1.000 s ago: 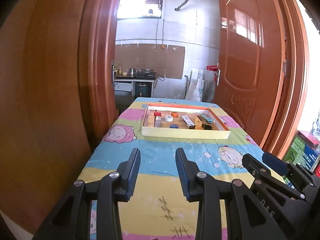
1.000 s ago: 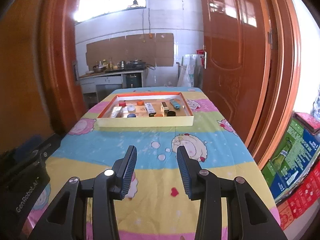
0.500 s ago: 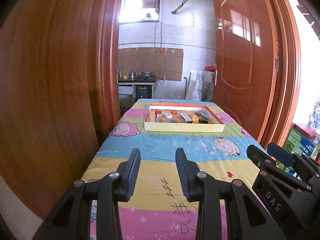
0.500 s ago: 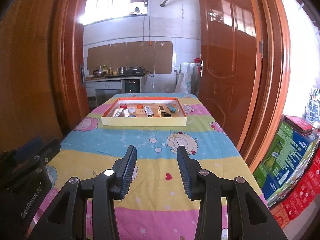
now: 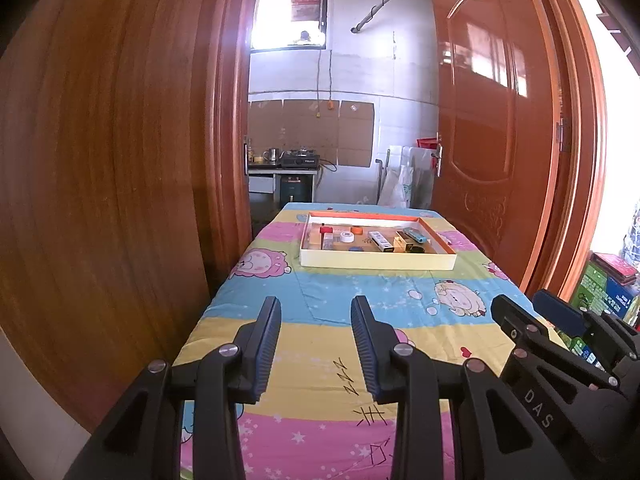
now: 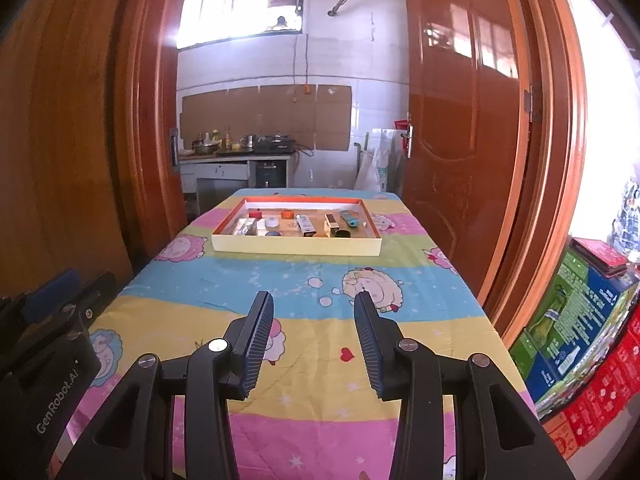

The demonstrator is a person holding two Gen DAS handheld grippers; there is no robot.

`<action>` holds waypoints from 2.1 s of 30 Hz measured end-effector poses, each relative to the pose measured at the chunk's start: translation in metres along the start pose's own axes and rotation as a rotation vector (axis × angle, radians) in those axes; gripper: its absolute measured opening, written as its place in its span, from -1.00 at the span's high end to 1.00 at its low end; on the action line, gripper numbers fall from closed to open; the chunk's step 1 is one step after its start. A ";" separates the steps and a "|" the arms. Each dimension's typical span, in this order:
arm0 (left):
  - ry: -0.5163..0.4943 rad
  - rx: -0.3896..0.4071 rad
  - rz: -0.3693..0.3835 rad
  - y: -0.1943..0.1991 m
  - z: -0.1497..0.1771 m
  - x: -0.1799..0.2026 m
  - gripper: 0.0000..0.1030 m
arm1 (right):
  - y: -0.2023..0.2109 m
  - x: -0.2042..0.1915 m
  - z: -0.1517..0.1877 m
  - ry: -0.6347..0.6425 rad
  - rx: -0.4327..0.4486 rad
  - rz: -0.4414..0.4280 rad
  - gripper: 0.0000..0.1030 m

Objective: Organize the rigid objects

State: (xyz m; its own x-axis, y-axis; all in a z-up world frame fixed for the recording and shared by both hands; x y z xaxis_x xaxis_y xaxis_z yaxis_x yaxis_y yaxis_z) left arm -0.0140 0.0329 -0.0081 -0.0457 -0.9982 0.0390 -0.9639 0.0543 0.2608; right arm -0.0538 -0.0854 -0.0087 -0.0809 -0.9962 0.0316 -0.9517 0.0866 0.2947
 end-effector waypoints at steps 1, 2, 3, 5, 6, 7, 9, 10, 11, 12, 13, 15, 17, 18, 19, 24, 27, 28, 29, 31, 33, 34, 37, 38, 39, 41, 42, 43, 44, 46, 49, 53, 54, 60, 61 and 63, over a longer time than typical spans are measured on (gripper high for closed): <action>0.000 0.002 -0.002 0.000 0.000 0.000 0.29 | 0.000 -0.001 0.000 0.001 0.000 -0.002 0.16; -0.001 0.003 -0.005 0.000 0.000 0.000 0.29 | 0.000 -0.002 0.000 0.001 0.000 -0.003 0.16; -0.003 0.003 -0.006 0.001 0.000 -0.001 0.29 | 0.000 -0.002 0.000 0.003 0.001 -0.004 0.16; -0.003 0.004 -0.009 0.002 0.000 -0.001 0.29 | 0.001 -0.003 0.000 0.004 0.004 -0.004 0.16; -0.003 0.004 -0.009 0.002 0.000 0.000 0.29 | 0.001 -0.003 0.000 0.004 0.004 -0.004 0.16; -0.002 0.004 -0.011 0.002 0.000 0.000 0.29 | 0.002 -0.003 0.000 0.005 0.005 -0.005 0.16; 0.000 0.006 -0.014 0.003 0.001 -0.001 0.29 | 0.002 -0.003 0.000 0.005 0.006 -0.006 0.16; 0.000 0.007 -0.015 0.003 0.001 -0.001 0.29 | 0.003 -0.004 0.000 0.006 0.007 -0.006 0.16; 0.001 0.007 -0.016 0.003 0.001 -0.001 0.29 | 0.003 -0.004 0.000 0.007 0.008 -0.006 0.16; 0.001 0.006 -0.016 0.003 0.001 -0.001 0.29 | 0.003 -0.004 0.000 0.008 0.009 -0.006 0.16; 0.000 0.007 -0.014 0.003 0.001 -0.001 0.29 | 0.004 -0.005 0.000 0.008 0.010 -0.007 0.16; 0.000 0.008 -0.017 0.003 0.001 -0.001 0.29 | 0.004 -0.005 0.000 0.007 0.011 -0.007 0.15; -0.002 0.007 -0.017 0.002 0.000 -0.001 0.29 | 0.004 -0.005 0.000 0.007 0.010 -0.010 0.15; 0.000 0.007 -0.018 0.003 0.000 -0.001 0.29 | 0.005 -0.006 -0.001 0.007 0.012 -0.010 0.15; 0.000 0.008 -0.017 0.003 0.001 -0.001 0.29 | 0.005 -0.006 -0.001 0.007 0.013 -0.010 0.15; -0.001 0.009 -0.018 0.003 0.000 -0.001 0.29 | 0.007 -0.007 -0.001 0.009 0.015 -0.012 0.15; -0.003 0.009 -0.020 0.003 0.000 -0.001 0.29 | 0.007 -0.008 -0.001 0.009 0.015 -0.012 0.15; -0.004 0.010 -0.020 0.003 0.000 -0.001 0.29 | 0.007 -0.008 -0.001 0.008 0.016 -0.012 0.15; -0.003 0.009 -0.019 0.003 0.001 -0.001 0.29 | 0.007 -0.008 -0.001 0.009 0.015 -0.012 0.15; -0.004 0.008 -0.017 0.004 0.001 -0.001 0.29 | 0.007 -0.008 -0.001 0.008 0.015 -0.012 0.15; -0.005 0.009 -0.016 0.005 0.001 -0.002 0.29 | 0.007 -0.008 -0.001 0.010 0.015 -0.011 0.15; -0.005 0.009 -0.017 0.004 0.000 -0.001 0.29 | 0.007 -0.008 -0.001 0.009 0.016 -0.011 0.15; -0.004 0.007 -0.014 0.005 0.001 -0.001 0.29 | 0.007 -0.008 -0.001 0.010 0.014 -0.013 0.15; -0.004 0.008 -0.013 0.006 0.001 -0.001 0.29 | 0.007 -0.008 0.000 0.009 0.014 -0.012 0.15; -0.005 0.009 -0.014 0.006 0.001 -0.001 0.29 | 0.007 -0.008 0.000 0.009 0.014 -0.013 0.15; -0.005 0.008 -0.013 0.006 0.001 -0.001 0.29 | 0.006 -0.008 0.000 0.011 0.012 -0.014 0.15; -0.004 0.009 -0.013 0.006 0.001 -0.001 0.29 | 0.006 -0.009 0.000 0.011 0.012 -0.014 0.15; -0.005 0.009 -0.012 0.007 0.001 -0.001 0.29 | 0.006 -0.009 0.000 0.010 0.013 -0.016 0.15; -0.005 0.010 -0.011 0.007 0.001 -0.001 0.29 | 0.006 -0.009 0.000 0.010 0.013 -0.016 0.15; -0.006 0.009 -0.010 0.007 0.001 -0.001 0.29 | 0.006 -0.009 0.000 0.011 0.013 -0.015 0.15; -0.005 0.009 -0.009 0.008 0.001 -0.001 0.29 | 0.006 -0.009 0.000 0.009 0.013 -0.015 0.15; -0.006 0.010 -0.011 0.008 0.001 -0.001 0.29 | 0.007 -0.011 0.000 0.008 0.013 -0.014 0.15; -0.004 0.010 -0.011 0.008 0.001 -0.001 0.29 | 0.007 -0.011 0.000 0.007 0.013 -0.016 0.15; -0.005 0.011 -0.011 0.009 0.001 0.000 0.29 | 0.007 -0.013 0.001 0.007 0.013 -0.017 0.15; -0.004 0.011 -0.010 0.009 0.001 0.000 0.29 | 0.007 -0.013 0.001 0.008 0.013 -0.016 0.15; -0.005 0.012 -0.011 0.009 0.001 0.000 0.29 | 0.007 -0.012 0.001 0.008 0.013 -0.016 0.15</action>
State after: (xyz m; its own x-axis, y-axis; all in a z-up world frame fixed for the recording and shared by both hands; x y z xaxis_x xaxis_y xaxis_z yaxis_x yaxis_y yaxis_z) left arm -0.0234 0.0337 -0.0068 -0.0364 -0.9988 0.0316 -0.9674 0.0431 0.2495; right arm -0.0600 -0.0724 -0.0079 -0.0631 -0.9974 0.0343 -0.9567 0.0703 0.2824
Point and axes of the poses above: each gripper's, at about its wrist camera, not at the fingertips, and y roughly against the way its jaws point, x to its right, z to its underside, the point moved 3 cm from there along -y, roughly the way its jaws point, and after that the axes turned 9 degrees about x, right-handed, at the moved point
